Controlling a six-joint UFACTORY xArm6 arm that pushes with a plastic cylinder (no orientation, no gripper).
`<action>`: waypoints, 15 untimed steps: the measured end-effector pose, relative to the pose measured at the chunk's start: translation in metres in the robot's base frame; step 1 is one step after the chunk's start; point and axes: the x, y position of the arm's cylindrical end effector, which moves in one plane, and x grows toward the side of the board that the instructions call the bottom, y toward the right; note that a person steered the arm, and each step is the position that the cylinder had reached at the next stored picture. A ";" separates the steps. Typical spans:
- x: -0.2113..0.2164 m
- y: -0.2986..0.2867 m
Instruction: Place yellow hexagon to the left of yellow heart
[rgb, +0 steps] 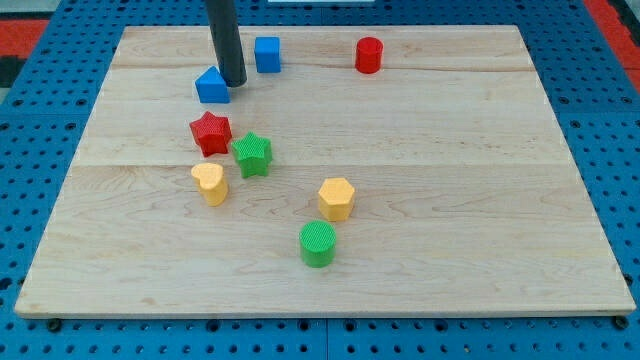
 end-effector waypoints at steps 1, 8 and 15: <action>0.012 0.050; 0.101 0.085; 0.187 0.120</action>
